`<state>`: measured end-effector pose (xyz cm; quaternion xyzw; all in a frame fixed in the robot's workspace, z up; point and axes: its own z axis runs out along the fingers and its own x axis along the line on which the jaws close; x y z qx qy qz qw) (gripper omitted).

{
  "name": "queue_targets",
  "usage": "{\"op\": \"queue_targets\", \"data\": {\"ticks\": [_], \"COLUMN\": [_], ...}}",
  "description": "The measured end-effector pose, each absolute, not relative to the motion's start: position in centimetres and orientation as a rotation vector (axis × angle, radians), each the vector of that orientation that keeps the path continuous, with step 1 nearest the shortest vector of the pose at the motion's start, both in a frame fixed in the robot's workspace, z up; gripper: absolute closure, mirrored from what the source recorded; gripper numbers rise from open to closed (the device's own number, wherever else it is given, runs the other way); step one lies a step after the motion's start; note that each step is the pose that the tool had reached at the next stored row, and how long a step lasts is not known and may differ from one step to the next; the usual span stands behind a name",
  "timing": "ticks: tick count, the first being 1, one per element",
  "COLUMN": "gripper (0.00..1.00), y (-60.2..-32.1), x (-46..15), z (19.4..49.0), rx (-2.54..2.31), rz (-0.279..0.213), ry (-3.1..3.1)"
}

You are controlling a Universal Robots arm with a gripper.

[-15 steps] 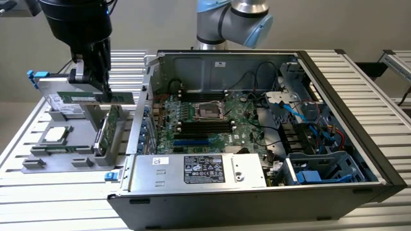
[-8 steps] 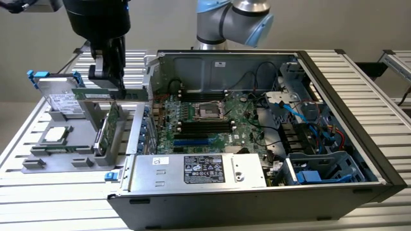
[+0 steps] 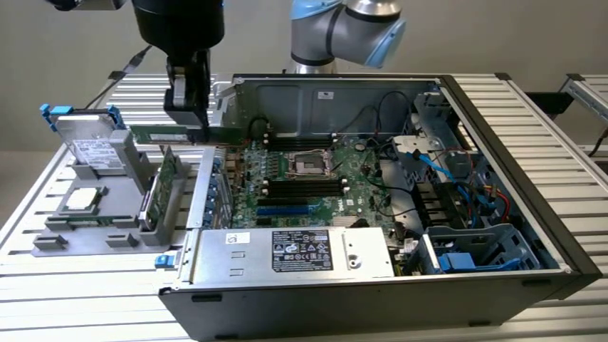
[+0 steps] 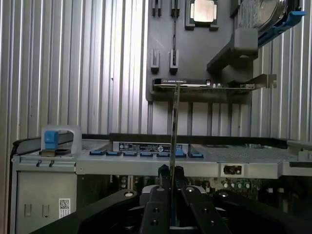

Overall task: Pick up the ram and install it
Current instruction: 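Pick up the ram and move it above insertion slot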

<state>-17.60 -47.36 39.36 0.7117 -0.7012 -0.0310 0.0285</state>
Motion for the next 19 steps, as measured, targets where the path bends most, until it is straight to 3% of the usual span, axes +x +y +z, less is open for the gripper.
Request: {"op": "queue_targets", "data": {"ticks": [19], "gripper": [0.86], "y": [-46.8], "x": [-10.1], "z": [40.0], "rx": [2.197], "rz": [-0.107], "ry": [-2.164]}}
